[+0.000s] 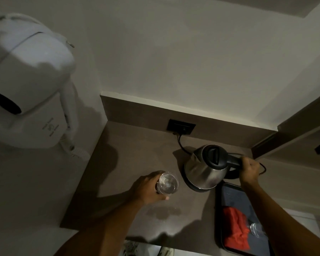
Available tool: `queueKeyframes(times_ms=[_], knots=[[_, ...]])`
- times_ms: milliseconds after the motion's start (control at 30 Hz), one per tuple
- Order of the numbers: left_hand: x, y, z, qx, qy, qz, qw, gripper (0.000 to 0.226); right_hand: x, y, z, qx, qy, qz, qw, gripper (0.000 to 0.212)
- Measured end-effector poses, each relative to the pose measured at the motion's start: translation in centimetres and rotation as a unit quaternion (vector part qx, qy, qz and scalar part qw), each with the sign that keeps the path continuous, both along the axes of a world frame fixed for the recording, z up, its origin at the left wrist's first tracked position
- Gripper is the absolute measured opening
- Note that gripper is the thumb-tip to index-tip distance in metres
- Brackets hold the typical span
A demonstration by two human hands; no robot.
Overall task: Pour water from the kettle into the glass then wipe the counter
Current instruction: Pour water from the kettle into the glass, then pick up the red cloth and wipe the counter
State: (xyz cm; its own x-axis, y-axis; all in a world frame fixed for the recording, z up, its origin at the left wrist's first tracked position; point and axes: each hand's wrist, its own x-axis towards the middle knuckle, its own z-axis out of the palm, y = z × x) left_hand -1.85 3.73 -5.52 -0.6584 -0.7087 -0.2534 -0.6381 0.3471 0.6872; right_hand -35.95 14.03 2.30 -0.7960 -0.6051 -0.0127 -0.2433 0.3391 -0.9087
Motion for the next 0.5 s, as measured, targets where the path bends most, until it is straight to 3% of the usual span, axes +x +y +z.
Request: queueKeyframes(times_ms=[300,433,500], knots=[[-0.3,0.0,0.1,0.006,-0.001,0.005,1.000,0.097,0.6,0.8,0.2,0.024,0.002,0.030,0.999,0.044],[-0.4,0.1,0.0,0.015,-0.001,0.003,1.000,0.097,2.7,2.8,0.7,0.008,0.025,-0.044,0.999,0.050],[-0.4,0.1,-0.2,0.015,0.003,0.004,1.000,0.096,4.7,5.7,-1.2,0.054,0.080,-0.080,0.992,0.054]])
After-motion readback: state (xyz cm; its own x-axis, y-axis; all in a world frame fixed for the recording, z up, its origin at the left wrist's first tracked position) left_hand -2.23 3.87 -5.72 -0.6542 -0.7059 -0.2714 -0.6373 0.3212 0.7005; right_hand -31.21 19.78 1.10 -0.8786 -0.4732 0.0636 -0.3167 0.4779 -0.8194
